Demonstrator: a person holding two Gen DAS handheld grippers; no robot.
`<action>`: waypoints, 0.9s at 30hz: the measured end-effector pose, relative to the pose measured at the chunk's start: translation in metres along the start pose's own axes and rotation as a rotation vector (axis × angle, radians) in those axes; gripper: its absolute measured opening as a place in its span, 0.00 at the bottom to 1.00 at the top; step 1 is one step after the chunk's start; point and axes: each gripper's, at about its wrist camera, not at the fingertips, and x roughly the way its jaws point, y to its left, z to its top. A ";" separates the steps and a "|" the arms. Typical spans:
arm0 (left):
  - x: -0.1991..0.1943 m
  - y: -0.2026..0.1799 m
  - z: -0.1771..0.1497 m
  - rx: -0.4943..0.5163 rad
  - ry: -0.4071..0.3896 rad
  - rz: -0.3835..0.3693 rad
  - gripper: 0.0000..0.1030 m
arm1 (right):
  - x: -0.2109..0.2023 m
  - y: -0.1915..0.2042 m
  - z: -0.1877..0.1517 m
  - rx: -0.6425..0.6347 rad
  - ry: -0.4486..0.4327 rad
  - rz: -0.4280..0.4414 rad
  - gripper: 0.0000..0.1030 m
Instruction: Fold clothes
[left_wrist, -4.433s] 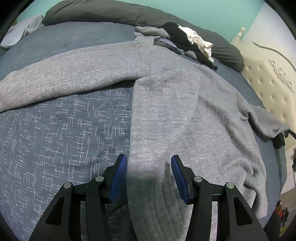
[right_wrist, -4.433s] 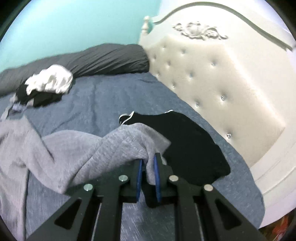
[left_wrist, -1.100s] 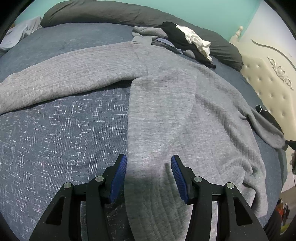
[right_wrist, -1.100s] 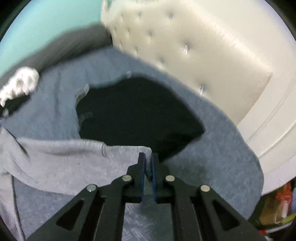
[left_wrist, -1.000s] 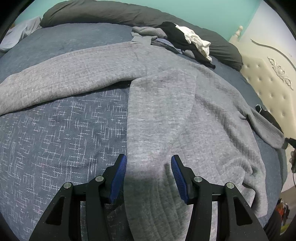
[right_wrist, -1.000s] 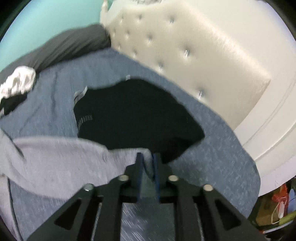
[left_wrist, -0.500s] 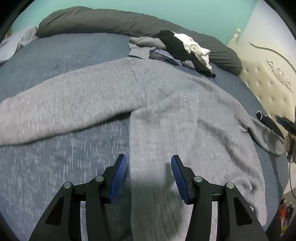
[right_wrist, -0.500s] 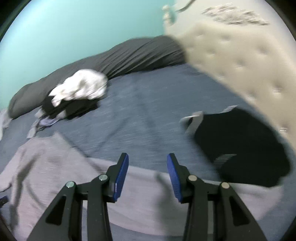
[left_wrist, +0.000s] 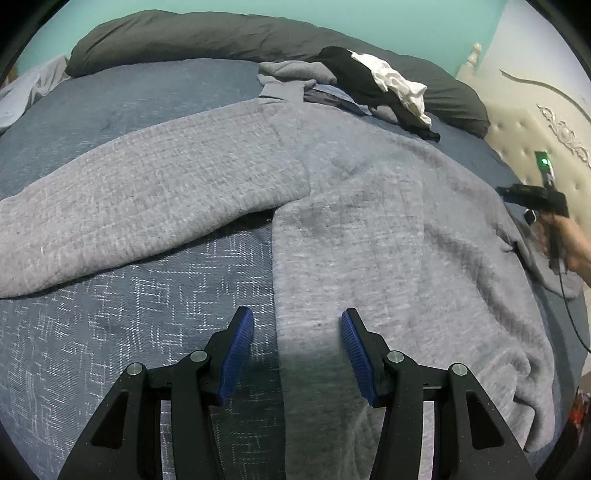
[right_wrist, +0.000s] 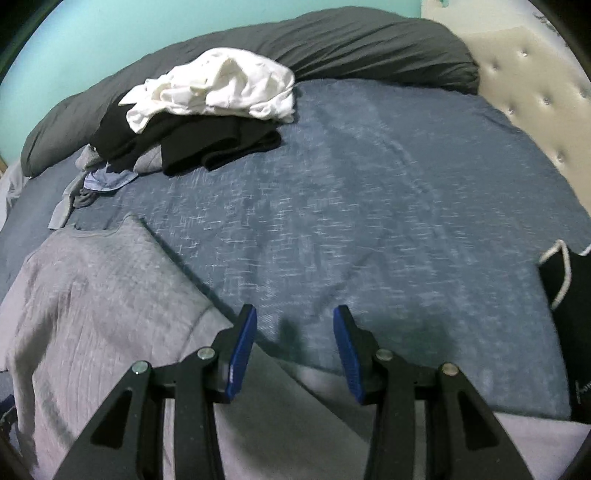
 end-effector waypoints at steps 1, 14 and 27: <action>0.000 0.000 0.000 0.001 0.000 0.000 0.52 | 0.008 0.005 0.002 -0.006 0.011 0.006 0.42; -0.003 -0.003 0.000 0.005 -0.007 -0.012 0.53 | -0.005 0.087 -0.037 -0.261 -0.055 0.131 0.09; -0.007 -0.001 -0.001 -0.001 -0.015 -0.014 0.52 | -0.016 0.077 -0.027 -0.184 -0.121 0.072 0.09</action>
